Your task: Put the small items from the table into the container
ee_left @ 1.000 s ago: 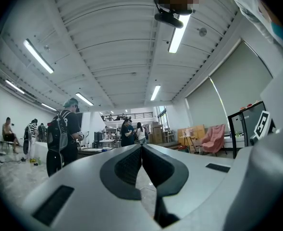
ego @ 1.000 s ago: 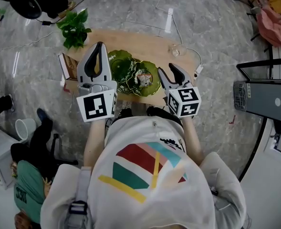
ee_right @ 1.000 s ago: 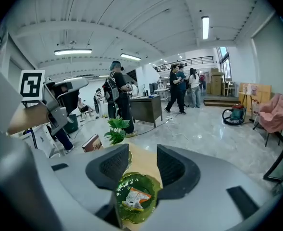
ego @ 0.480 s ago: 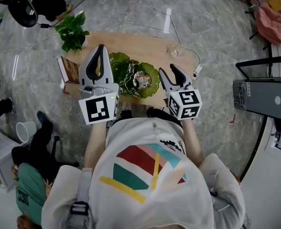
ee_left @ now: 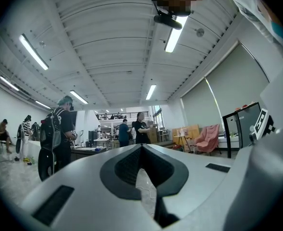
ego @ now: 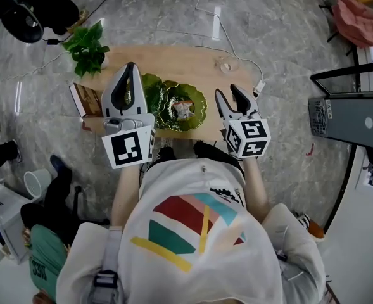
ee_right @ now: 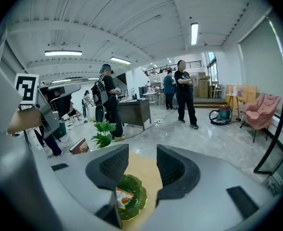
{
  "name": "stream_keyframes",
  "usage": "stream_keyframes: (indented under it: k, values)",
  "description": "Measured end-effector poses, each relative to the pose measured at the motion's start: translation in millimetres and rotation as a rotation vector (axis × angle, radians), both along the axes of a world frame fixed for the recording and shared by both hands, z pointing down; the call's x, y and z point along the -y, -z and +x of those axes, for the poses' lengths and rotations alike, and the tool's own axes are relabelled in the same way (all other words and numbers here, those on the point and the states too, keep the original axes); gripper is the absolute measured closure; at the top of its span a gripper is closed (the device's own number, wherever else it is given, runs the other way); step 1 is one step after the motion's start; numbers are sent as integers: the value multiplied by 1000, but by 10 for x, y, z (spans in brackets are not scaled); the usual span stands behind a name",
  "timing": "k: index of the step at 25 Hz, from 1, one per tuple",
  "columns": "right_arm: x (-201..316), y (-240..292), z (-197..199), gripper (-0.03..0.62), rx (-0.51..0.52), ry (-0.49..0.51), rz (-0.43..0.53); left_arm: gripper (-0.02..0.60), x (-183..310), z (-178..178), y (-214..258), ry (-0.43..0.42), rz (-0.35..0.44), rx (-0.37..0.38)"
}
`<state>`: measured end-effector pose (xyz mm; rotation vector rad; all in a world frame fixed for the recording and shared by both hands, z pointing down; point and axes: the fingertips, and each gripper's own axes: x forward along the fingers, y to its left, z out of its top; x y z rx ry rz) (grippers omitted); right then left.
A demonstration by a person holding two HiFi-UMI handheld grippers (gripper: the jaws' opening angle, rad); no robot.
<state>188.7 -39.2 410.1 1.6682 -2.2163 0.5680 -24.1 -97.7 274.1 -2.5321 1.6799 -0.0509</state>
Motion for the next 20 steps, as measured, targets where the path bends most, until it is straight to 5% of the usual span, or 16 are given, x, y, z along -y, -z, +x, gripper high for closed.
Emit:
stream_keyframes:
  k: [5, 8, 20]
  values:
    - [-36, -261, 599, 405, -4, -145, -43, 574, 63, 316, -96, -54, -26, 13]
    - [-63, -646, 943, 352, -17, -208, -84, 572, 62, 523, -280, -95, -74, 28]
    - [-45, -3128, 1852, 352, -74, -206, -547, 572, 138, 1350, -1300, -91, -265, 33]
